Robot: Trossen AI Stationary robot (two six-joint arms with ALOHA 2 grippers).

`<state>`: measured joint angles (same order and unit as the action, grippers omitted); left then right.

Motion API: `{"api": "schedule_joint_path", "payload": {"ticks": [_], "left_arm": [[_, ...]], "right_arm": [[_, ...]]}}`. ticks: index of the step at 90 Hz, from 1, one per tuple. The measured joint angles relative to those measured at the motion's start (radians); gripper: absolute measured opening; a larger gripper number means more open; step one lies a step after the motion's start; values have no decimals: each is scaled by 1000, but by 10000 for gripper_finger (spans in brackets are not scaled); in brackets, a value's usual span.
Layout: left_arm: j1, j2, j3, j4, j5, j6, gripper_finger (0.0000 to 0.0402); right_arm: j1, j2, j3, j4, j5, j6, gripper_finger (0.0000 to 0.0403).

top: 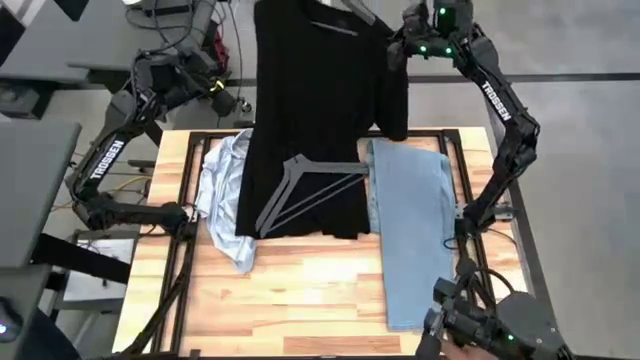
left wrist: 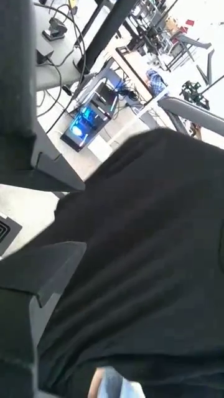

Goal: Hang clothes
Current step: Hang the black shirt on the rack

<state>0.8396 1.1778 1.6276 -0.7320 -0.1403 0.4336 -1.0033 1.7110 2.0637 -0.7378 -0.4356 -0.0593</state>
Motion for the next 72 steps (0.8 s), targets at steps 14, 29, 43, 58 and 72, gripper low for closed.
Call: {"api": "schedule_joint_path", "payload": {"ticks": [14, 29, 43, 58, 72], "left_arm": [[-17, 1, 0, -51, 118, -38, 123], [-57, 50, 0, -147, 185, -118, 123], [-105, 118, -5, -297, 188, -183, 123], [-175, 121, -153, -315, 189, -335, 123], [-238, 26, -412, -144, 188, -501, 123]], "right_arm": [[-7, -4, 38, -206, 16, -71, 155], [-8, -7, 69, -416, 27, -88, 188], [31, -8, 66, -552, 27, -65, 194], [148, -32, -1, -596, 26, 14, 192], [286, -123, -170, -394, 70, 163, 191]]}}
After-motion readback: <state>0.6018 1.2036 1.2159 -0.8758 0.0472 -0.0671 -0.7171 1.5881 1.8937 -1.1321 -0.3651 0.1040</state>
